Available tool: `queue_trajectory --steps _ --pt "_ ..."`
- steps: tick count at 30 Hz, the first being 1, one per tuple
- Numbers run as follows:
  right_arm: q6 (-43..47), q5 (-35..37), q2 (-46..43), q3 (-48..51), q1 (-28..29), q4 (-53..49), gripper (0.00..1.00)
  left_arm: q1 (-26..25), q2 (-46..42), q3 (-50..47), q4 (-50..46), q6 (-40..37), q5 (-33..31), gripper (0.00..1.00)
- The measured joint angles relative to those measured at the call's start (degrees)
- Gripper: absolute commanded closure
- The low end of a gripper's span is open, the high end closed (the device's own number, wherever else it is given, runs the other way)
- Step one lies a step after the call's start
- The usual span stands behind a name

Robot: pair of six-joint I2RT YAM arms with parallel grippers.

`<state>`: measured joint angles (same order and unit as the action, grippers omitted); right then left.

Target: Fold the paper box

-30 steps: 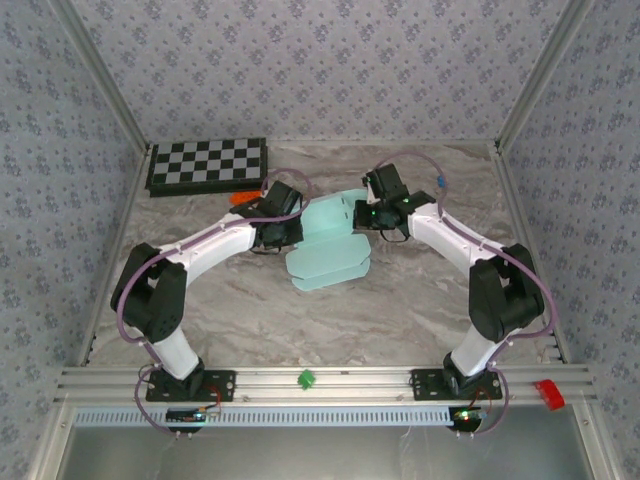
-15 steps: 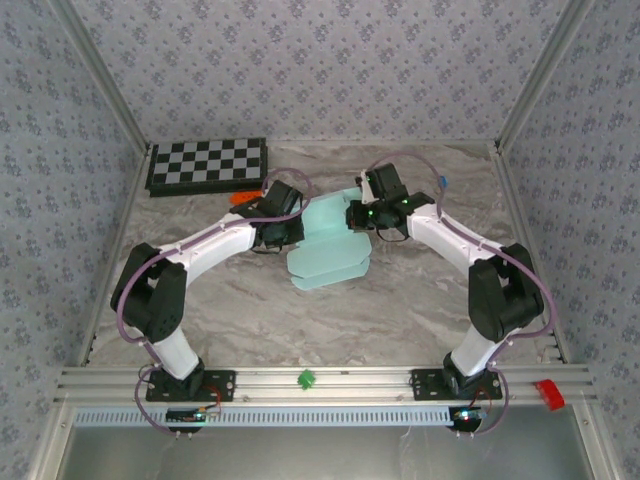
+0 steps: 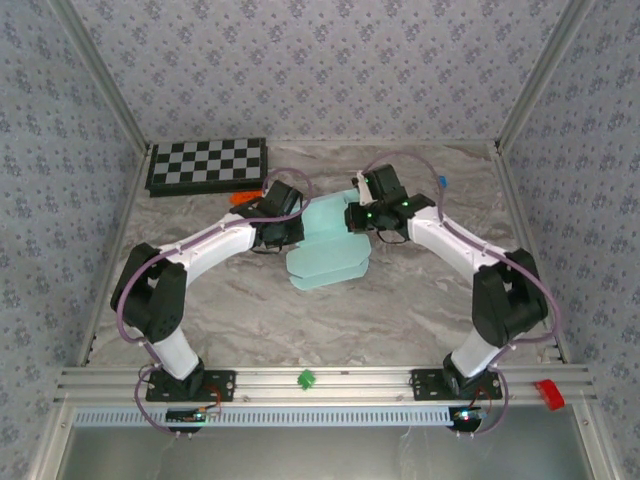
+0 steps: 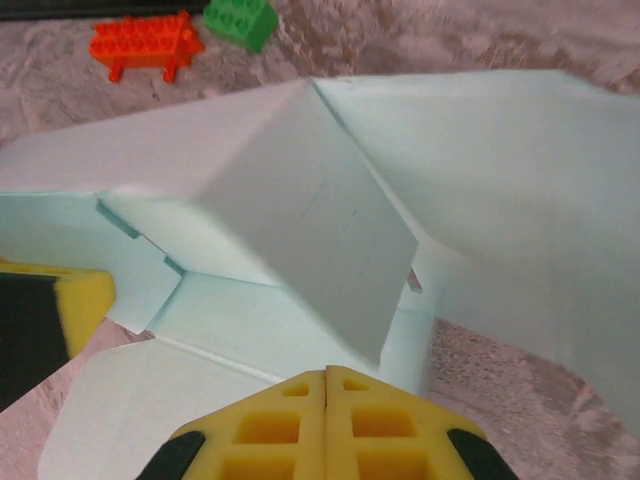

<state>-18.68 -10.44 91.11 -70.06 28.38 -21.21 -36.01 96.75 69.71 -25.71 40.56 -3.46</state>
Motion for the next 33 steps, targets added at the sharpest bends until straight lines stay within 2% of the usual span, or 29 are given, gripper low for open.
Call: queue_trajectory --steps 5,10,14,23,28,33 --pt "1.84 1.16 -6.95 1.33 -1.03 -0.42 0.75 0.0 0.0 0.0 0.0 -0.42 -0.11 1.0" --pt "3.13 1.25 -11.96 3.17 -4.83 -1.44 0.72 0.0 0.0 0.0 -0.02 -1.09 -0.24 1.0" --pt "4.15 0.07 -13.35 3.85 -10.54 -1.86 0.69 0.0 0.0 0.0 -0.04 -1.7 -0.22 1.0" --pt "9.46 -8.48 -9.6 4.81 -21.31 -0.35 0.56 0.0 -0.02 0.0 -0.02 -2.54 0.46 1.0" --pt "14.64 -14.43 -4.83 5.18 -22.21 2.21 0.53 0.0 -0.39 0.0 -0.04 -2.56 0.7 1.0" --pt "19.56 -19.12 -4.0 7.1 -22.12 6.23 0.51 0.0 -0.94 0.0 -0.02 -2.56 0.72 1.0"
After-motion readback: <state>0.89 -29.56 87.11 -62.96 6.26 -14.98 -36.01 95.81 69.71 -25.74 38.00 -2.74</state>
